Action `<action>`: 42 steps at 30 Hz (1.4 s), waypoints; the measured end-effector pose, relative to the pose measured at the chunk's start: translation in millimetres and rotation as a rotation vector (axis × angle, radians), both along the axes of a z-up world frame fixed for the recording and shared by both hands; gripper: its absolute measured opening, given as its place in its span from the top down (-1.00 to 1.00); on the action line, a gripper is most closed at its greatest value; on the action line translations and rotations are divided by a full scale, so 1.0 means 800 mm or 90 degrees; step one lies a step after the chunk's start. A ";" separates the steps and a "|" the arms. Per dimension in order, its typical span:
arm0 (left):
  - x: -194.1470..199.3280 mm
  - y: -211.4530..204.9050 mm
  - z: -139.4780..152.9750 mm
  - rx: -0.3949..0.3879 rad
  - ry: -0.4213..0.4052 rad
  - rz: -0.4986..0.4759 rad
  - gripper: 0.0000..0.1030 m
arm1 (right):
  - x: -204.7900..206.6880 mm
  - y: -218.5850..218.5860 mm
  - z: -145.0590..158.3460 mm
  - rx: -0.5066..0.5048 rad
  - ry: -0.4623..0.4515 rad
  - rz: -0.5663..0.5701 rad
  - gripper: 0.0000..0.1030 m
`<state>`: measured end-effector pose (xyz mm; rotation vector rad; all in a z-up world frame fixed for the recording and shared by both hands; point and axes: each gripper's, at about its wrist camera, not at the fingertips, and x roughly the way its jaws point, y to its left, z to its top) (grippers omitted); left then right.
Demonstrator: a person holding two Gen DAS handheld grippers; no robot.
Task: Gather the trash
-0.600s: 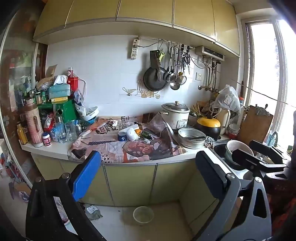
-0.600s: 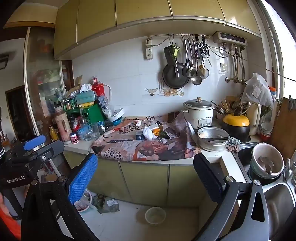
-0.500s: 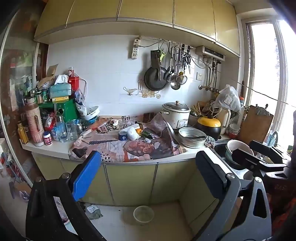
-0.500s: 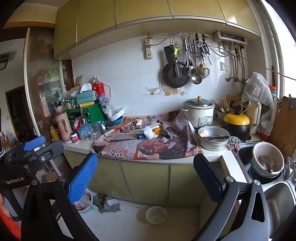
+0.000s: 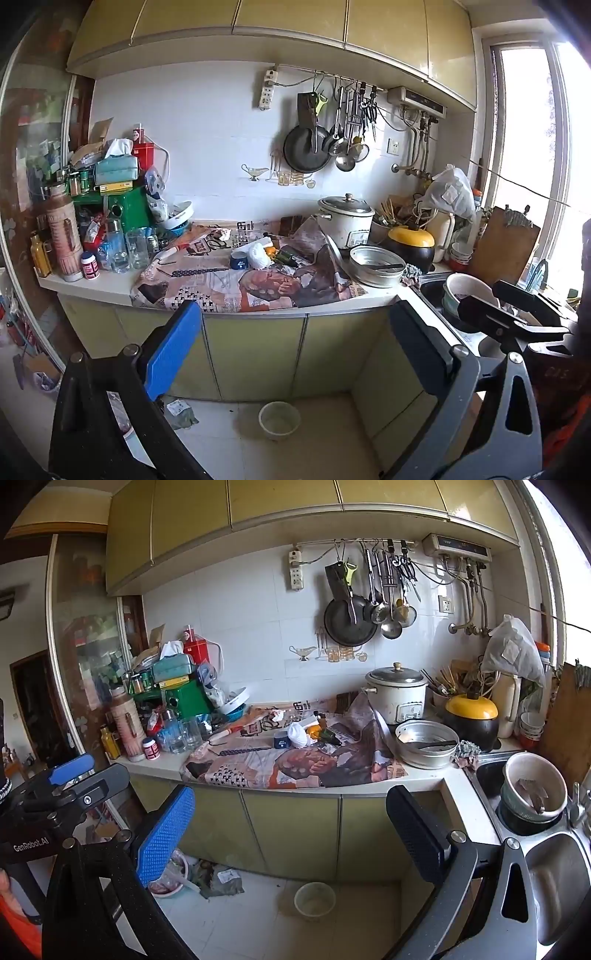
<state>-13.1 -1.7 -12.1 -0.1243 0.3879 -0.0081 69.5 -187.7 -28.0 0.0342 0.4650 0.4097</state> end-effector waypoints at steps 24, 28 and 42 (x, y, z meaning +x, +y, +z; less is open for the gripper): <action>-0.008 -0.002 -0.007 -0.013 0.007 0.001 -0.99 | -0.019 -0.004 0.013 0.000 -0.009 -0.003 -1.00; -0.011 -0.005 -0.008 -0.014 0.006 0.002 -0.99 | -0.019 -0.005 0.015 0.001 -0.009 -0.003 -1.00; -0.017 -0.013 -0.005 -0.010 0.002 -0.003 -0.99 | -0.022 -0.006 0.017 0.003 -0.012 -0.001 -1.00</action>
